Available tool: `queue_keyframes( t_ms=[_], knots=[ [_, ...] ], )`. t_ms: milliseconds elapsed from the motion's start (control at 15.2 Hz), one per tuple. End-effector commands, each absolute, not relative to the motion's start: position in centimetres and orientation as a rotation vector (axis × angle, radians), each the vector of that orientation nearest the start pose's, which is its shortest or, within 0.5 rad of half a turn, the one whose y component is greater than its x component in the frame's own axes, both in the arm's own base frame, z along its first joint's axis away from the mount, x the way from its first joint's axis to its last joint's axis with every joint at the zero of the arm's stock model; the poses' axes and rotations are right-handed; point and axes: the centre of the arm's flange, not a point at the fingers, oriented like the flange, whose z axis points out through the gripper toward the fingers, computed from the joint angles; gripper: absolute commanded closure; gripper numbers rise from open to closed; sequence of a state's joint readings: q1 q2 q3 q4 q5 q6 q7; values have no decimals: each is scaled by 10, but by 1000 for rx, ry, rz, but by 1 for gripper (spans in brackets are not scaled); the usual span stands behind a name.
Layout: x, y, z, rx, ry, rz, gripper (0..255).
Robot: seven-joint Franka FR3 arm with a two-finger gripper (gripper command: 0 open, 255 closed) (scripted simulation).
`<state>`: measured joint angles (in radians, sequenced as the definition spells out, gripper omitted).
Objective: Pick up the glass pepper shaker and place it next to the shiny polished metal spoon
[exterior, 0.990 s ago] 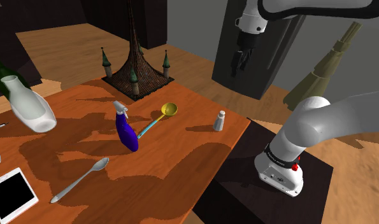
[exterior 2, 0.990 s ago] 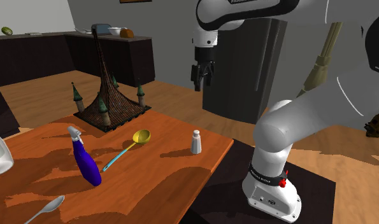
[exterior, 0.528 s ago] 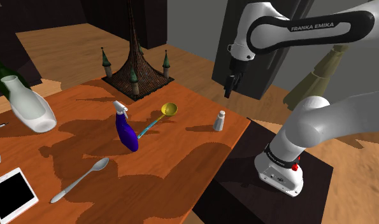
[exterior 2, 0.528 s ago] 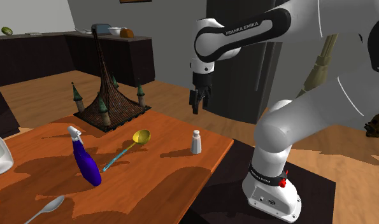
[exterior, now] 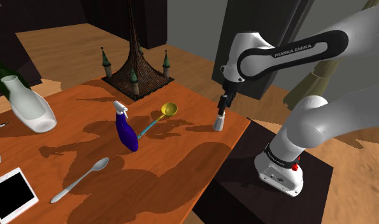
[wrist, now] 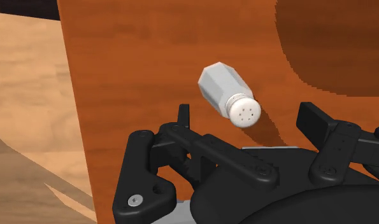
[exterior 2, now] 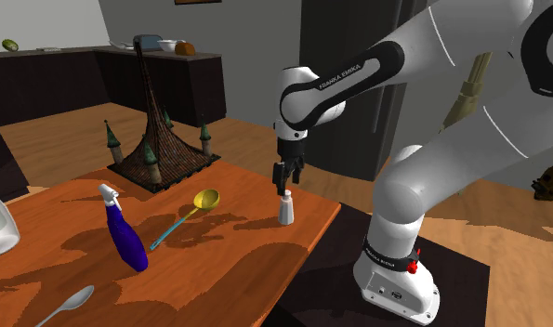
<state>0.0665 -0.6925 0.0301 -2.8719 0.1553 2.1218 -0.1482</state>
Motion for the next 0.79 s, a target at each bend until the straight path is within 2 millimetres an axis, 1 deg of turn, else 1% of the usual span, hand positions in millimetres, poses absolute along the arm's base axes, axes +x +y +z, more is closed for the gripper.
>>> queue_keyframes(
  t_ms=[0, 330, 726],
  knots=[
    [303, 37, 354, -3019, -231, 80, 0],
    [302, 39, 330, -3019, -231, 80, 0],
    [302, 39, 330, -3019, -231, 80, 0]
  ],
)
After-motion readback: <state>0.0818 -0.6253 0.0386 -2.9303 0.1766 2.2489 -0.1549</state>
